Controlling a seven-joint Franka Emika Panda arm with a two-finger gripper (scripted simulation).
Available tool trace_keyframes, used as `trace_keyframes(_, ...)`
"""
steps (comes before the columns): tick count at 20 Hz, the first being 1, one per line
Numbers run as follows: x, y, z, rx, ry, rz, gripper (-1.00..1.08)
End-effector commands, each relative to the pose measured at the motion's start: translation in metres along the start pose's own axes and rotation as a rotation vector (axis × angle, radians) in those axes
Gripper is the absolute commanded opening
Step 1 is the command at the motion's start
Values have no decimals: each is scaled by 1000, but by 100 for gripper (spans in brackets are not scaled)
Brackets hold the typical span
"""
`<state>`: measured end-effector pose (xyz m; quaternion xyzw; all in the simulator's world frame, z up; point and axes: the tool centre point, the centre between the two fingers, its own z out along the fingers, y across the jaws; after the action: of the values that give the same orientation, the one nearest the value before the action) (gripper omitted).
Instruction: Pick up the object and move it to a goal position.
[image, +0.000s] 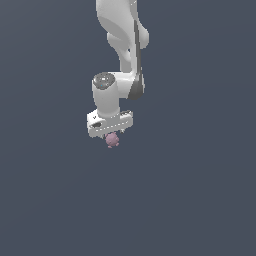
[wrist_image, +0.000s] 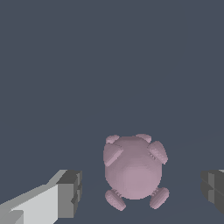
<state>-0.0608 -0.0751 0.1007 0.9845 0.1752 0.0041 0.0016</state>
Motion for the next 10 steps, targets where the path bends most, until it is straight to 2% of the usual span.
trace_keyframes(1,-8,2,5,2,-3,-21,100)
trace_keyframes(10,-16,4,11,5,-7,-39,100)
